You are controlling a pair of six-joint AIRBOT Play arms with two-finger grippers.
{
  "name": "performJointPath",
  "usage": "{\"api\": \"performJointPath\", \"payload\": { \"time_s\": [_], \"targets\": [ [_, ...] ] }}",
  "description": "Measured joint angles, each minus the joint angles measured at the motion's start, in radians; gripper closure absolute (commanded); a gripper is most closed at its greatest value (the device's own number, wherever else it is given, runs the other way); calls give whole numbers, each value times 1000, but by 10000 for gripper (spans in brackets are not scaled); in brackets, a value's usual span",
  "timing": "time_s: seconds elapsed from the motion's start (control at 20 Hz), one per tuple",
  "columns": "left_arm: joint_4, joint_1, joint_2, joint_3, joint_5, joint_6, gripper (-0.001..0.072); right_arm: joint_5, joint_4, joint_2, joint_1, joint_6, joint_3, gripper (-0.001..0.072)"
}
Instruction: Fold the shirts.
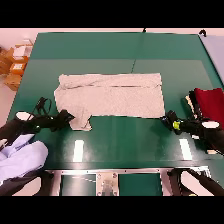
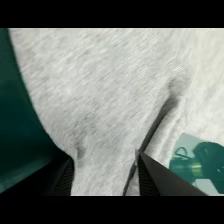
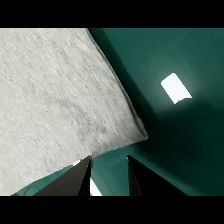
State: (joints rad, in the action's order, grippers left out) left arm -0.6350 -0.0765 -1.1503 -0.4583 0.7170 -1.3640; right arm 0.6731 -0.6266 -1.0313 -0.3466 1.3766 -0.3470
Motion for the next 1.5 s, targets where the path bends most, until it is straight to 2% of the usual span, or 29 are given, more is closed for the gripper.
{"api": "performJointPath", "payload": {
  "time_s": [0.05, 0.1, 0.25, 0.5, 0.55, 0.7, 0.75, 0.8, 1.05, 1.2, 1.25, 1.3, 1.35, 1.5],
  "targets": [
    [30, 2, -18, -1, -15, 32, 607, -6, 8, -6, 0, 0, 0, 443],
    [49, 3, -31, -10, -26, 61, 684, -11, 14, -12, 1, 0, 0, 443],
    [111, 3, -45, -50, -34, 110, 685, -25, 34, -29, 3, 0, 0, 444],
    [141, 3, -52, -100, 9, 140, 685, -82, 58, -43, 19, -1, -4, 470],
    [140, 3, -53, -104, 17, 143, 685, -93, 60, -43, 23, -1, -6, 536],
    [143, 3, -53, -111, 25, 148, 685, -129, 71, -51, 41, -1, -17, 607],
    [143, 3, -53, -113, 27, 149, 685, -137, 82, -56, 48, -1, -22, 670],
    [142, 3, -53, -113, 29, 151, 685, -146, 91, -64, 56, -1, -29, 700],
    [134, 3, -45, -115, 55, 159, 686, -144, 120, -90, 85, -34, -68, 702],
    [70, 3, 4, -115, 84, 134, 686, -88, 90, -74, 46, -55, -81, 700],
    [35, 3, 22, -115, 89, 113, 686, -70, 79, -67, 27, -61, -83, 633],
    [-1, 2, 37, -115, 92, 86, 686, -53, 72, -62, 14, -65, -85, 343],
    [-34, 2, 47, -114, 99, 64, 686, -31, 65, -58, 4, -70, -85, 171],
    [-87, 2, 62, -111, 114, 29, 686, 60, 43, -51, -12, -75, -86, 171]
  ]
}}
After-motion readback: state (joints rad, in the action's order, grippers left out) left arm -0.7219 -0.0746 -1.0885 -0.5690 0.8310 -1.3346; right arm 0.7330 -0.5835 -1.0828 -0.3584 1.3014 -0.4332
